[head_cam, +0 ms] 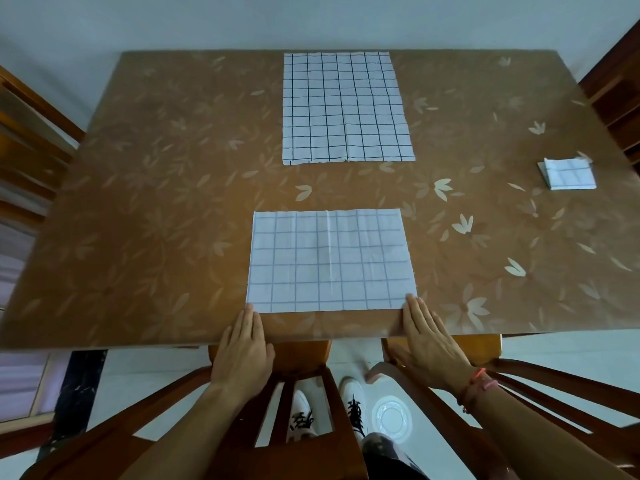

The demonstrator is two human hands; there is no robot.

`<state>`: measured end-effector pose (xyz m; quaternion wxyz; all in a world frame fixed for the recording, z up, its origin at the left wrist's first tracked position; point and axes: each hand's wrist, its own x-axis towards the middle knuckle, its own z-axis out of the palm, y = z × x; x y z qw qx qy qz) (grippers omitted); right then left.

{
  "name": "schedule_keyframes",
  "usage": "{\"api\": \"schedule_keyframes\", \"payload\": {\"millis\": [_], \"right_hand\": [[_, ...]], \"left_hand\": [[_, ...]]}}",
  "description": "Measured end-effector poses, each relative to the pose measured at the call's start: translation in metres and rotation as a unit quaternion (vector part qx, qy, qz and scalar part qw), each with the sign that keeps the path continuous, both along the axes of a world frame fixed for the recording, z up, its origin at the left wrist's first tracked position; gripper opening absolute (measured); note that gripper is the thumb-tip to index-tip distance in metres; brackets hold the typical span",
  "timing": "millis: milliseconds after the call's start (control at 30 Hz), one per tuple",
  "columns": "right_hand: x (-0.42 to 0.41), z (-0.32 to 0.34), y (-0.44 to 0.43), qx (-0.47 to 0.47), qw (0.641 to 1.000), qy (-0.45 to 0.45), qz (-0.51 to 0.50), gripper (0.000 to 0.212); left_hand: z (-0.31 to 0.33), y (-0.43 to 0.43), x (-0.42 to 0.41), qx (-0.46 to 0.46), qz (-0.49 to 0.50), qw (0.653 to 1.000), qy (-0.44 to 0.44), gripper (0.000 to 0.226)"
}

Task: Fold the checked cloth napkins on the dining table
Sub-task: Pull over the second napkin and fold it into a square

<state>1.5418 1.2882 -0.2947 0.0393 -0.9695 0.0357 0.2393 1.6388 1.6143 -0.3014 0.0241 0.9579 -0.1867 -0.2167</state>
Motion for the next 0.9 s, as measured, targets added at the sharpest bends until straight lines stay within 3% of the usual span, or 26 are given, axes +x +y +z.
{"api": "schedule_keyframes", "payload": {"millis": [133, 233, 433, 600, 767, 900], "right_hand": [[0.002, 0.003, 0.004, 0.013, 1.000, 0.006, -0.025, 0.102], [0.007, 0.009, 0.004, 0.023, 0.999, -0.001, -0.038, 0.082], [0.025, 0.016, -0.007, 0.055, 0.996, -0.054, -0.056, 0.046], [0.043, 0.023, -0.017, 0.070, 0.991, -0.052, -0.101, 0.043], [0.067, 0.028, -0.025, 0.173, 0.939, -0.045, -0.293, 0.045], [0.086, 0.031, -0.030, 0.214, 0.879, -0.024, -0.425, 0.019]], "left_hand": [[0.007, -0.010, 0.003, 0.004, 0.012, 1.000, -0.015, 0.067], [0.009, -0.019, 0.009, -0.020, 0.007, 0.999, -0.043, 0.062], [0.014, -0.062, 0.016, -0.059, -0.067, 0.996, 0.008, 0.060], [0.016, -0.094, 0.027, -0.035, -0.093, 0.995, 0.025, 0.058], [0.009, -0.096, 0.031, -0.015, -0.099, 0.994, 0.042, 0.057], [0.006, -0.096, 0.031, -0.013, -0.103, 0.994, 0.028, 0.056]]}}
